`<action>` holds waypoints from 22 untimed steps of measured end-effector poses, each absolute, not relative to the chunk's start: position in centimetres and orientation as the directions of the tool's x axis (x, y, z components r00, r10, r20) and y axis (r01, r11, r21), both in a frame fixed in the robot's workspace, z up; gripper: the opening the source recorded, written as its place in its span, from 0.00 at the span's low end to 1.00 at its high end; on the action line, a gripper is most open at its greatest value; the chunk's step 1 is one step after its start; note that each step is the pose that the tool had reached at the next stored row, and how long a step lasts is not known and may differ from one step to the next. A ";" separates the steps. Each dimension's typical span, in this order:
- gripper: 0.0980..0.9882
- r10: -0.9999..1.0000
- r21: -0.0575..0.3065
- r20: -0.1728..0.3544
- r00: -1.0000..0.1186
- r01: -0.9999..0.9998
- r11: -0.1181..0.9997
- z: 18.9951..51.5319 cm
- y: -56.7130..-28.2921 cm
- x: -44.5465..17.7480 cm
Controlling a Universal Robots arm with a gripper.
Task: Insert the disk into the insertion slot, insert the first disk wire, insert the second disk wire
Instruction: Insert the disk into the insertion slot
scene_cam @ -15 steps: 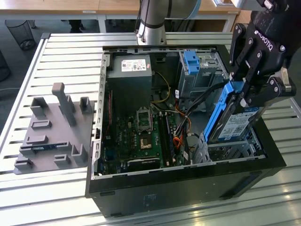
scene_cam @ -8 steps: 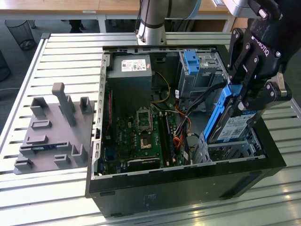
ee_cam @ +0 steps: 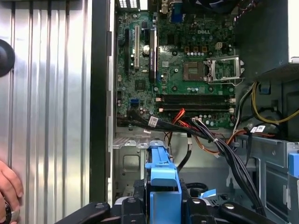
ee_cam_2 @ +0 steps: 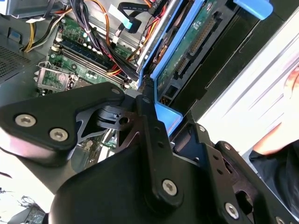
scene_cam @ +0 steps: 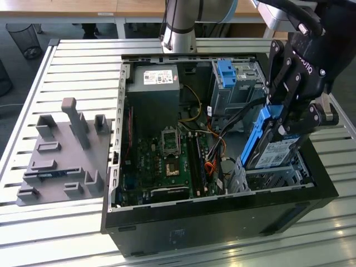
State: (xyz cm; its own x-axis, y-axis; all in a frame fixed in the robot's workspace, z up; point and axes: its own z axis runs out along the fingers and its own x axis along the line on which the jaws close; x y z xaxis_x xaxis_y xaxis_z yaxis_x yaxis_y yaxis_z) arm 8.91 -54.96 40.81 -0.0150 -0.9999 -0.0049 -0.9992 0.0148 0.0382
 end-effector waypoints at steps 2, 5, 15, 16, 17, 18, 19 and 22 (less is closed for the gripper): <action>0.30 -1.000 0.038 -0.005 -0.015 -0.999 0.015 40.6 -55.0 8.9; 0.30 -1.000 0.038 -0.005 -0.015 -0.999 0.015 40.3 -55.0 8.8; 0.30 -1.000 0.038 -0.004 -0.015 -0.999 0.015 39.5 -55.0 8.7; 0.30 -1.000 0.038 -0.004 -0.015 -0.999 0.015 39.4 -55.0 8.7; 0.30 -1.000 0.038 -0.004 -0.015 -0.999 0.015 39.3 -55.0 8.7; 0.30 -1.000 0.038 -0.005 -0.015 -0.999 0.015 39.3 -55.0 8.7; 0.30 -1.000 0.038 -0.005 -0.015 -0.999 0.015 39.2 -55.0 8.7; 0.30 -1.000 0.038 -0.005 -0.015 -0.999 0.015 38.9 -55.0 8.7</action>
State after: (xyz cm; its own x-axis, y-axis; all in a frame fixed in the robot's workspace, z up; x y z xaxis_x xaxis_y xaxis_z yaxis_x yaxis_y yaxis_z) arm 8.67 -54.96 38.93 -0.0149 -0.9999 -0.0046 -0.9992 0.0147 0.0382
